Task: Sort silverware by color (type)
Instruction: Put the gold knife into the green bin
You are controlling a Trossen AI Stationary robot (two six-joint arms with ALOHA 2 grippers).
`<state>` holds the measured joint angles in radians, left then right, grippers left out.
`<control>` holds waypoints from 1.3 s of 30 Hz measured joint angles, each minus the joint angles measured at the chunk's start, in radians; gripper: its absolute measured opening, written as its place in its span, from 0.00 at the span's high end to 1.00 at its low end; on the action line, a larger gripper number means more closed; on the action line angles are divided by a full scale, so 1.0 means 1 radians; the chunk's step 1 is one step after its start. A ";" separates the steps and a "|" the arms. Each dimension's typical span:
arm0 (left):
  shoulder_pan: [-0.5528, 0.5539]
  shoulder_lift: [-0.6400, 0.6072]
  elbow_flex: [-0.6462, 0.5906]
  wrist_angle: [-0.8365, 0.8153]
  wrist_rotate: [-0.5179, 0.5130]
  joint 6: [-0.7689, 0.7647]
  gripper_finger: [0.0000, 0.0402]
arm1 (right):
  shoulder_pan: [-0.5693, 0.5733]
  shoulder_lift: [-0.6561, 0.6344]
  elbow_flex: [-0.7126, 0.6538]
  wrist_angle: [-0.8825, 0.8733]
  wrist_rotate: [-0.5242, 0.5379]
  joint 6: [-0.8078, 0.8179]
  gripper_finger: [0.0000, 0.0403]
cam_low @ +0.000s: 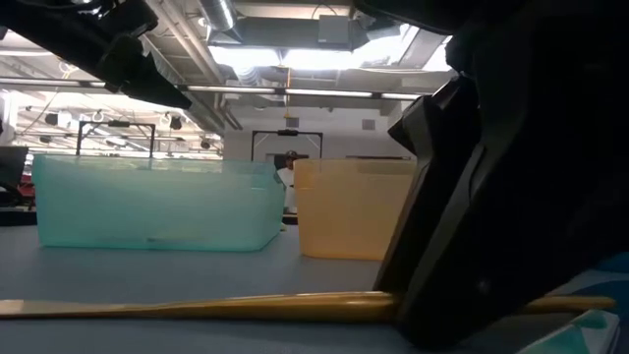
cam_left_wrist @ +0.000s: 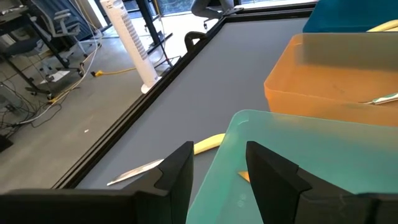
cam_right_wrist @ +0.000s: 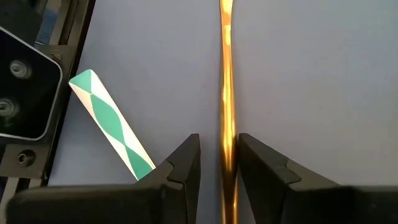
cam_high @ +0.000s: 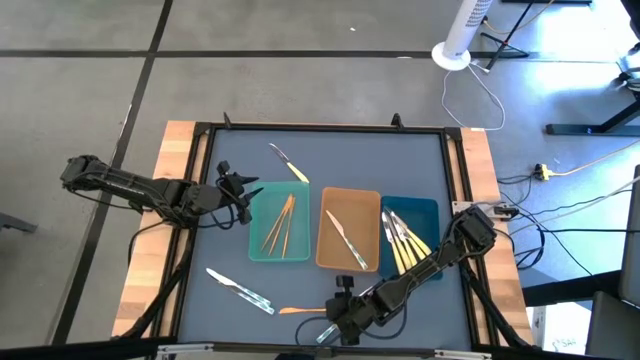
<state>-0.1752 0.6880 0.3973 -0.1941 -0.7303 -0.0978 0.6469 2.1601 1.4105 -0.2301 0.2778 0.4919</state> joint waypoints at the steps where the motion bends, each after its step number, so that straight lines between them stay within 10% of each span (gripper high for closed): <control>1: 0.000 0.000 0.000 0.000 0.000 0.000 0.65 | 0.000 0.000 0.000 0.000 0.001 0.000 0.74; 16: 0.000 0.000 0.000 0.000 0.000 0.002 0.65 | -0.001 0.002 0.000 0.000 -0.002 0.000 0.98; 39: 0.000 0.000 0.000 0.000 0.000 0.001 0.65 | -0.001 0.002 -0.001 -0.002 0.001 0.000 0.99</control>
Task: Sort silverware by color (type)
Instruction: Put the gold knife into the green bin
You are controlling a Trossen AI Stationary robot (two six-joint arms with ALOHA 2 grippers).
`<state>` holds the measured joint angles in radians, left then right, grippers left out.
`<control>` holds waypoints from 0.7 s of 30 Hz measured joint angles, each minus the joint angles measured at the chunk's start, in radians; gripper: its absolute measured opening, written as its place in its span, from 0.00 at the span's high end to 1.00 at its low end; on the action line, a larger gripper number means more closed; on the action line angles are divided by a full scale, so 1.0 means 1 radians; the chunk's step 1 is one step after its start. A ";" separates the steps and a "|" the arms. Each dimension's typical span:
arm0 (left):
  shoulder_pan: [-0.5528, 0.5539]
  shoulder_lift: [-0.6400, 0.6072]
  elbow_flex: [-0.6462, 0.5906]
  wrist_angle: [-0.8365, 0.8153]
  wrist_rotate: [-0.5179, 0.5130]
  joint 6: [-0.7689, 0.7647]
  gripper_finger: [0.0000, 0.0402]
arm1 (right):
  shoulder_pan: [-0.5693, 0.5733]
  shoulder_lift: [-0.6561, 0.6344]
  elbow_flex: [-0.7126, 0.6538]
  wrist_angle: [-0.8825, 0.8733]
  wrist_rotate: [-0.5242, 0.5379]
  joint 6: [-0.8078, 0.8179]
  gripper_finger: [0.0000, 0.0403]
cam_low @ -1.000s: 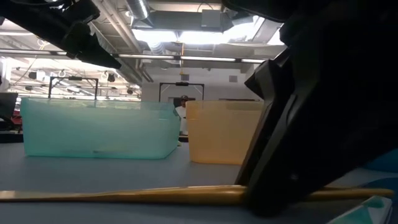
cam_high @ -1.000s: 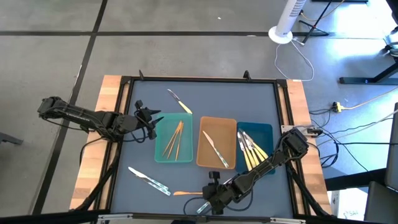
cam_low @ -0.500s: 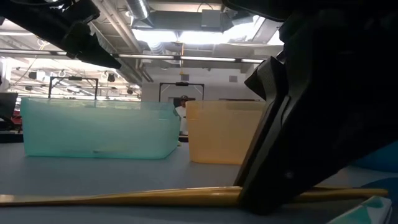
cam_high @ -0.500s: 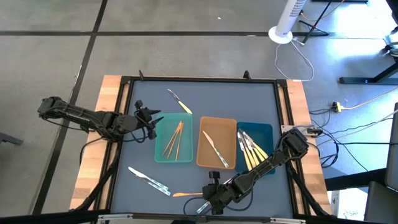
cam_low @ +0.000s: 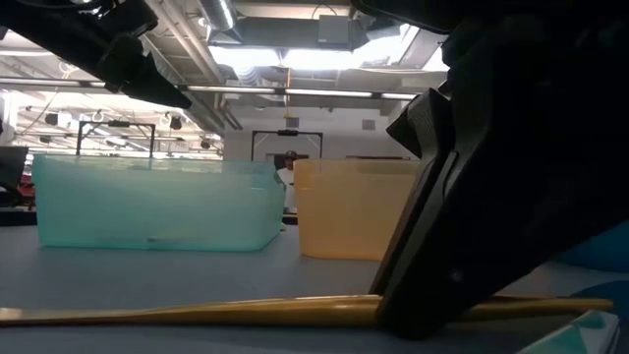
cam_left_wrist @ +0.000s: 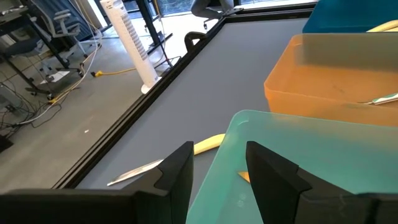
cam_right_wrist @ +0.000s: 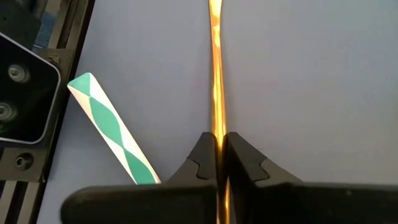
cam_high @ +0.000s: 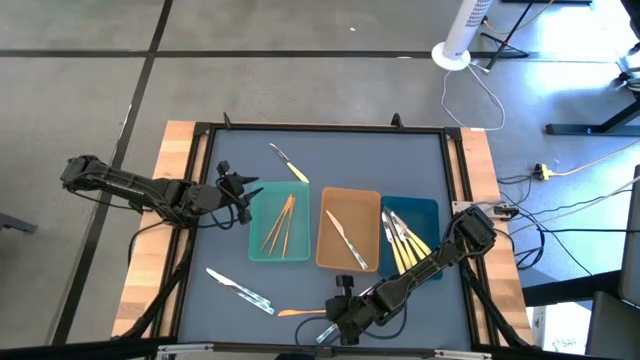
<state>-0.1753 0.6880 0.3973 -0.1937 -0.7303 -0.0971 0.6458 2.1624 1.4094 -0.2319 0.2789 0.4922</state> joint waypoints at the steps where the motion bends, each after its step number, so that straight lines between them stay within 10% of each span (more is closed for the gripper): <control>1: 0.000 0.000 0.000 0.000 0.000 0.000 0.65 | 0.000 0.000 0.000 0.002 0.000 0.000 0.99; 21: 0.000 0.000 0.000 0.000 0.000 0.000 0.65 | 0.000 0.006 0.048 -0.020 -0.001 -0.004 0.99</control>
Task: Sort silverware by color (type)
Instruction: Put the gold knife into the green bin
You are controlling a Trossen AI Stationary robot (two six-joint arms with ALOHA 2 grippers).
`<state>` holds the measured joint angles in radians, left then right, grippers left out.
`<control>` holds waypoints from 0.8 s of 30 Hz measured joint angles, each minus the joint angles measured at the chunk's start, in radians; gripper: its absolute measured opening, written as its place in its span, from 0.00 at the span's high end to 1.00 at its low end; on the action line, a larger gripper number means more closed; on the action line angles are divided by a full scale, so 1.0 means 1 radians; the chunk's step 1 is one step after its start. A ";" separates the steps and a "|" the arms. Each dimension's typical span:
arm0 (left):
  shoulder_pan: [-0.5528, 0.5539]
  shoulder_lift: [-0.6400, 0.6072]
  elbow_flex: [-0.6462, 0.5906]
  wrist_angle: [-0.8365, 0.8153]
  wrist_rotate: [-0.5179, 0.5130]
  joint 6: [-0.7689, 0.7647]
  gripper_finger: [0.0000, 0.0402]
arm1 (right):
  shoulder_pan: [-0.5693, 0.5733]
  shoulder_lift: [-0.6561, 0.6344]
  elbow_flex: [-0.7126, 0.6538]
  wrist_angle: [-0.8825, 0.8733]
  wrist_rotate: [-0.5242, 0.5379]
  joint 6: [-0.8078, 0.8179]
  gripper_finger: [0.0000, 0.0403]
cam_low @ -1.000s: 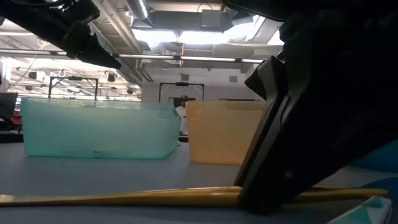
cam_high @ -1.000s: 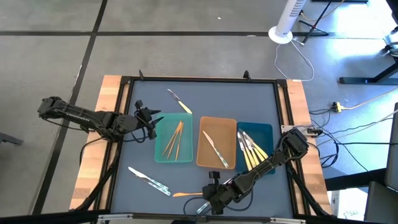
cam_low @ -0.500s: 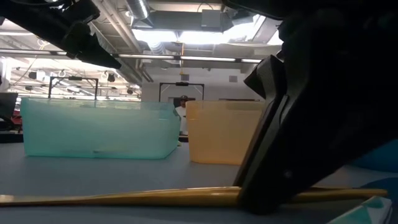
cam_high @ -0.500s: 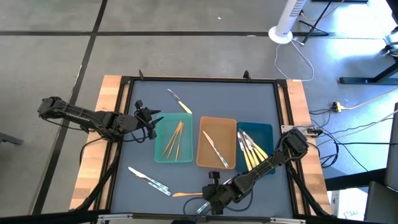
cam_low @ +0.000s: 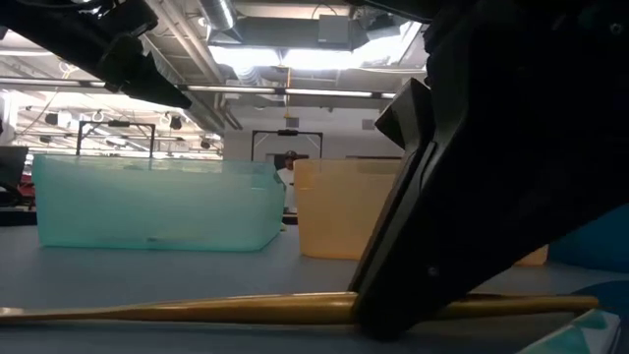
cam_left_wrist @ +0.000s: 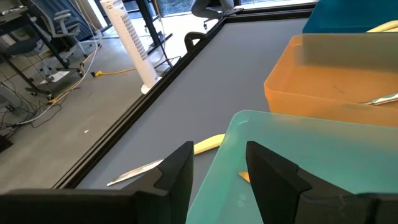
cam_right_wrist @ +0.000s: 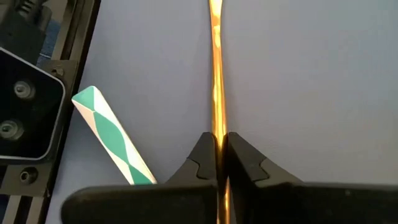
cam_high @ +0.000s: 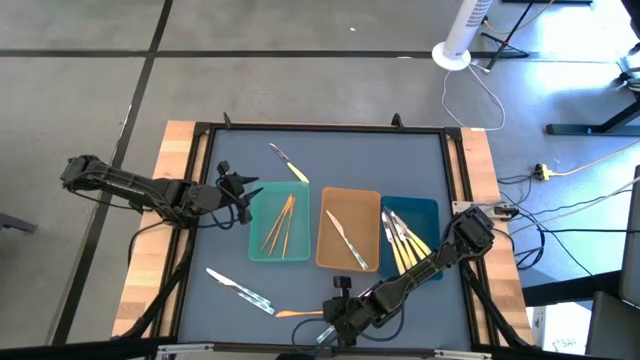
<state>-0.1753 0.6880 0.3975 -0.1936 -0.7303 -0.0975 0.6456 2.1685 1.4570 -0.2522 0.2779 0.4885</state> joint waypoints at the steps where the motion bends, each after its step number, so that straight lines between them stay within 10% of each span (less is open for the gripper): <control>1: 0.000 0.000 0.000 0.000 0.000 0.000 0.65 | 0.000 0.000 0.000 0.000 0.000 0.000 0.99; 24: 0.000 0.000 0.000 0.000 0.000 0.000 0.65 | 0.001 -0.008 0.003 0.000 -0.001 0.000 1.00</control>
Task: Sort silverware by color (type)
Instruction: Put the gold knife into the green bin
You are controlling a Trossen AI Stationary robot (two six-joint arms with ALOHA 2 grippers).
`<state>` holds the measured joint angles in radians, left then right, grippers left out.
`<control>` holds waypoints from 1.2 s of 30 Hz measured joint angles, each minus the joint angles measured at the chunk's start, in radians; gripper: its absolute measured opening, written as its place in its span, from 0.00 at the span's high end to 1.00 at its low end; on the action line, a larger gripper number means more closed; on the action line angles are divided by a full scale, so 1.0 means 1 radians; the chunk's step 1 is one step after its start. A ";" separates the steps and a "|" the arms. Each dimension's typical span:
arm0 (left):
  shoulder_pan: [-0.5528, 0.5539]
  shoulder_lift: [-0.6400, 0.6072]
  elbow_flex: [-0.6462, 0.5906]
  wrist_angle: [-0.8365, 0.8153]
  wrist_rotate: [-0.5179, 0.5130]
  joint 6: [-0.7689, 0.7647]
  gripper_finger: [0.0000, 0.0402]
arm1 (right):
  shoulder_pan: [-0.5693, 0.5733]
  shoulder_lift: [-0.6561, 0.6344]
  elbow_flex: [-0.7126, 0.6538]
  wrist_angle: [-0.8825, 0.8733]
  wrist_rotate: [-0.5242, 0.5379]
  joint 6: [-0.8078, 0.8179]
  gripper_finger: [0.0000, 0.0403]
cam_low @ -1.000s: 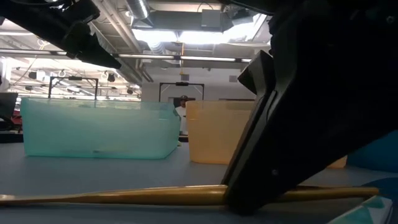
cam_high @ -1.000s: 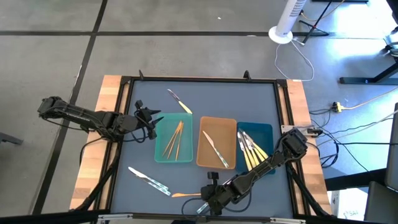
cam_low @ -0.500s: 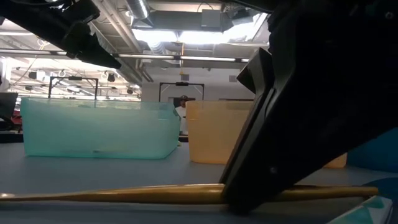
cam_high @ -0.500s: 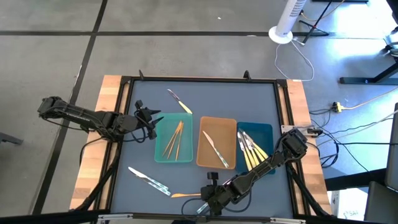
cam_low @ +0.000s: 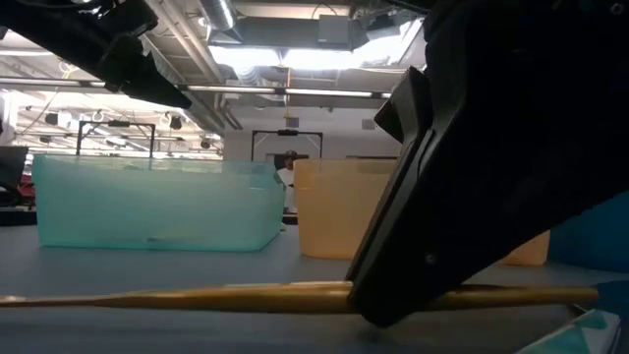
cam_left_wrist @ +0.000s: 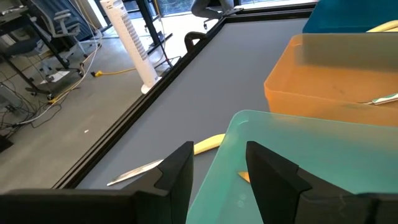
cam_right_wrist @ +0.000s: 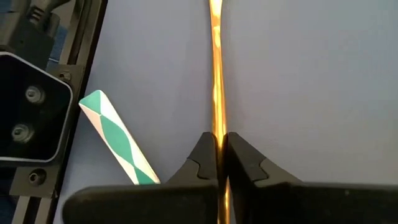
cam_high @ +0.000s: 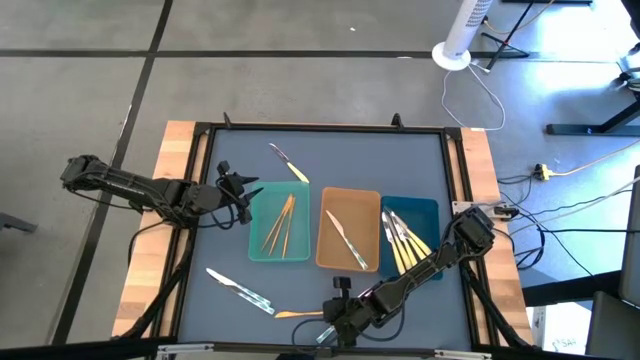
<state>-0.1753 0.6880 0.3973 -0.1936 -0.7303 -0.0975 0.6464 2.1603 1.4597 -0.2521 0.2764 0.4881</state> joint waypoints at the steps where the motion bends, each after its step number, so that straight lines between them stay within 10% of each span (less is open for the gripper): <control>1: 0.000 0.000 0.000 0.000 0.000 0.000 0.65 | 0.000 -0.005 0.000 -0.008 0.000 0.000 1.00; 36: 0.000 0.000 0.000 0.000 -0.011 0.002 0.65 | -0.139 -0.193 0.001 -0.080 0.184 0.062 1.00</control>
<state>-0.1749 0.6879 0.3976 -0.1932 -0.7418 -0.0958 0.5074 1.9675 1.4605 -0.3323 0.4605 0.5506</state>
